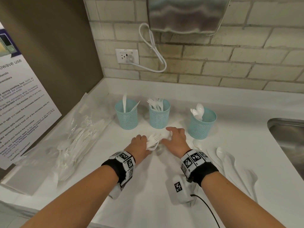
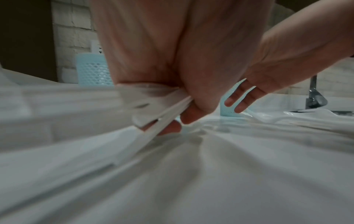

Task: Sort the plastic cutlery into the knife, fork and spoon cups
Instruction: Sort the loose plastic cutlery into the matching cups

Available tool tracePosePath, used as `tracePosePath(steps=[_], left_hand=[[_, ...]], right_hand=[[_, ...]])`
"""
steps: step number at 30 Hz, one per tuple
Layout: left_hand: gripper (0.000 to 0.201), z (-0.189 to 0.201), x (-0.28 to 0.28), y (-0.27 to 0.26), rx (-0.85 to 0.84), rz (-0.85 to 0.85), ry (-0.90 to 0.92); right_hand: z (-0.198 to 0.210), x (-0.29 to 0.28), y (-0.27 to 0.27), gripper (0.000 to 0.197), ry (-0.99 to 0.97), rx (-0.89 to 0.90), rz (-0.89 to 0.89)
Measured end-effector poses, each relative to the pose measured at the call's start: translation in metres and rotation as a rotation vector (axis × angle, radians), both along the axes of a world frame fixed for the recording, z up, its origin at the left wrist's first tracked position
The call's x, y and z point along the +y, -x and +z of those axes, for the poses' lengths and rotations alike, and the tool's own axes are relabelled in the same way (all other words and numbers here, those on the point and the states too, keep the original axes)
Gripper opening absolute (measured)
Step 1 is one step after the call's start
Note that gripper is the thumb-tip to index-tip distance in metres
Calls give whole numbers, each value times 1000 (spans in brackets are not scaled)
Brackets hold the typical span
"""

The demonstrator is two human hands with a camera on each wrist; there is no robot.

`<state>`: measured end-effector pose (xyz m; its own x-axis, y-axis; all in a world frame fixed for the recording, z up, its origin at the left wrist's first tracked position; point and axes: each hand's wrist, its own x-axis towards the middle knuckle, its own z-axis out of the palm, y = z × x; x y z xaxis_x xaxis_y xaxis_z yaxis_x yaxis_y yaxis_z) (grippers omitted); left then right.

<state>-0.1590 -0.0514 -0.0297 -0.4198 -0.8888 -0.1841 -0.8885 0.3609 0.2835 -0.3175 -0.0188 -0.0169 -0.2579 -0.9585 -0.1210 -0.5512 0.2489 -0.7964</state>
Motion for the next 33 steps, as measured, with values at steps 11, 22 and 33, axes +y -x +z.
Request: tracePosePath(steps=[11,22,33], left_hand=[[26,33,-11,26,962,64,-107],[9,7,-29,35,972,122,-360],[6,29,-22,37,1192,100,-443]], right_hand=[[77,-13,-23,38,493,-356,207],[55,-18,-7,58,263,-525,125],[56,-31,-2,35,360,-429,-18]])
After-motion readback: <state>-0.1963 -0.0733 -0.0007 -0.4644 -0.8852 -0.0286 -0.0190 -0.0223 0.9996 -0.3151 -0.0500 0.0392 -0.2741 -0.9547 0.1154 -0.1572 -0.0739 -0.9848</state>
